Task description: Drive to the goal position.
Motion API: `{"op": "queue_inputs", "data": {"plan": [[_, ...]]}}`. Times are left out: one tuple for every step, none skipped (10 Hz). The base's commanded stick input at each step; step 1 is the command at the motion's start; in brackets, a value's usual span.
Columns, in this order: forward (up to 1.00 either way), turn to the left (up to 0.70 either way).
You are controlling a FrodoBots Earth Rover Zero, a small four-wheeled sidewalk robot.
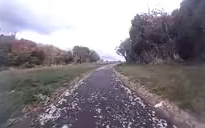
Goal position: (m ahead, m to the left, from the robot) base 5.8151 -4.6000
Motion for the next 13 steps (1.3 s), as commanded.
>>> {"op": "queue_inputs", "data": {"plan": [[0.60,0.00],[0.60,0.00],[0.60,0.00],[0.60,0.00],[0.60,0.00],[0.60,0.00],[0.60,0.00],[0.60,0.00],[0.60,0.00],[0.60,0.00],[0.60,0.00],[0.60,0.00],[0.60,0.00]]}}
